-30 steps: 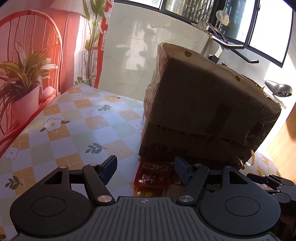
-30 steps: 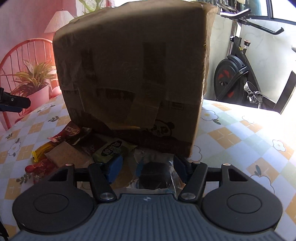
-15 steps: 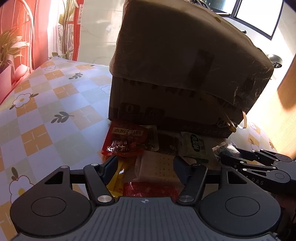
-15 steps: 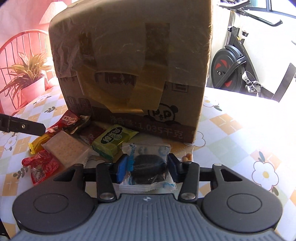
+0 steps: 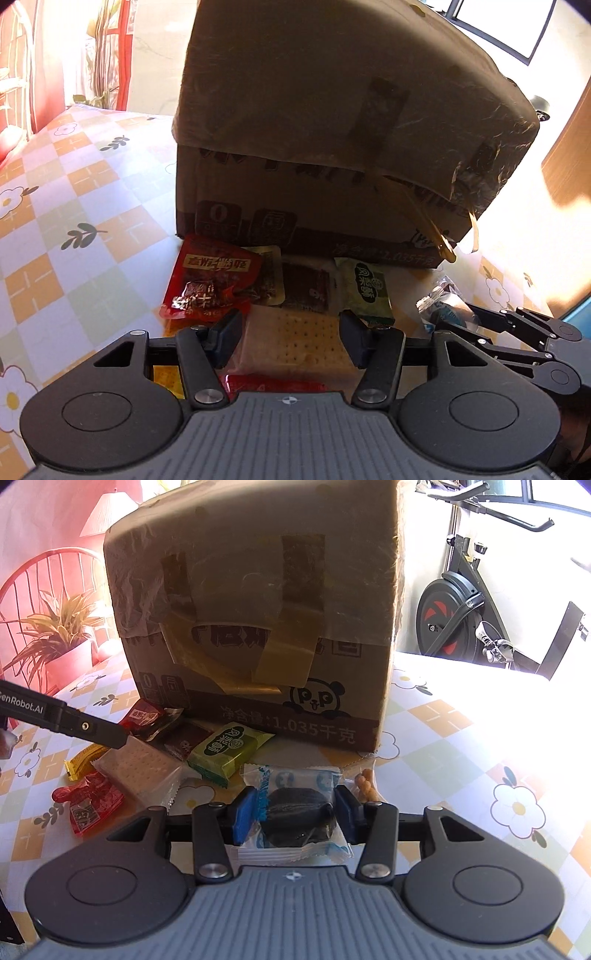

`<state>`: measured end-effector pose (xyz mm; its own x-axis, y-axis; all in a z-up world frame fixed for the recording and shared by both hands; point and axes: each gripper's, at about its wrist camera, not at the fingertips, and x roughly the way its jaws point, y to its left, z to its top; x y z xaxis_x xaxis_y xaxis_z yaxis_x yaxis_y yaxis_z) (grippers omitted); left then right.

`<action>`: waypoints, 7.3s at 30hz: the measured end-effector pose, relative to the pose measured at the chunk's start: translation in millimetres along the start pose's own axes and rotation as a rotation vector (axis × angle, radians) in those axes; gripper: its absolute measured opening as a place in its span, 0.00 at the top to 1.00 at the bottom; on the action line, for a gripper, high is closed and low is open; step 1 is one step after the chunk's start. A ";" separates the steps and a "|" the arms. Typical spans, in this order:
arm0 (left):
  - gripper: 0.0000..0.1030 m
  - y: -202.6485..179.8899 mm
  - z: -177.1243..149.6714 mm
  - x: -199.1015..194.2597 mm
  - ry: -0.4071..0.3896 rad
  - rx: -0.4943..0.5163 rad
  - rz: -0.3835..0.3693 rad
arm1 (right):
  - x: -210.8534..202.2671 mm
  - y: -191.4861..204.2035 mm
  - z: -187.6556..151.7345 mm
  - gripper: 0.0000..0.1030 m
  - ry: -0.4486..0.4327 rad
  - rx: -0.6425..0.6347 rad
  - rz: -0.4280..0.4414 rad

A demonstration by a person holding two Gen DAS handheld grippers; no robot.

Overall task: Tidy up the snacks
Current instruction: 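Grasp the cracker packet with the left tool while the right tool grasps the blue-white packet, then carry the cracker and blue-white packets over the box and open both tools, then return both tools to the snacks and grasp the small clear packet with the right tool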

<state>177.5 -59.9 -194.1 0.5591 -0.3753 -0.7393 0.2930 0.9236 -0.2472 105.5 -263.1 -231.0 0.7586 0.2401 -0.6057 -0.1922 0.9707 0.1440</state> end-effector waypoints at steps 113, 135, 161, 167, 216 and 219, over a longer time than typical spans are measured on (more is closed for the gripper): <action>0.52 -23.2 131.2 -106.2 -0.464 0.116 -0.042 | 47.2 7.9 40.9 0.46 0.156 0.149 -0.017; 0.52 -22.2 131.7 -113.7 -0.480 0.091 -0.075 | -142.7 -10.9 121.4 0.53 -0.343 -0.060 -0.021; 0.37 -28.4 171.7 -97.0 -0.423 0.091 -0.056 | -66.2 11.9 188.7 0.40 -0.407 -0.176 0.092; 0.37 -12.2 150.9 -138.5 -0.440 0.068 0.001 | -96.6 -18.9 140.9 0.39 -0.414 -0.097 0.093; 0.38 33.9 -13.8 -95.3 -0.275 -0.149 0.225 | 19.5 -61.1 12.8 0.81 0.092 -0.209 0.143; 0.38 34.3 -14.6 -90.3 -0.261 -0.131 0.224 | 12.2 -56.8 10.4 0.82 0.065 -0.111 0.153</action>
<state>125.7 6.7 -144.9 0.7821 -0.1545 -0.6037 0.0485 0.9809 -0.1882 132.2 -315.2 -238.4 0.6743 0.3802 -0.6331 -0.3722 0.9154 0.1533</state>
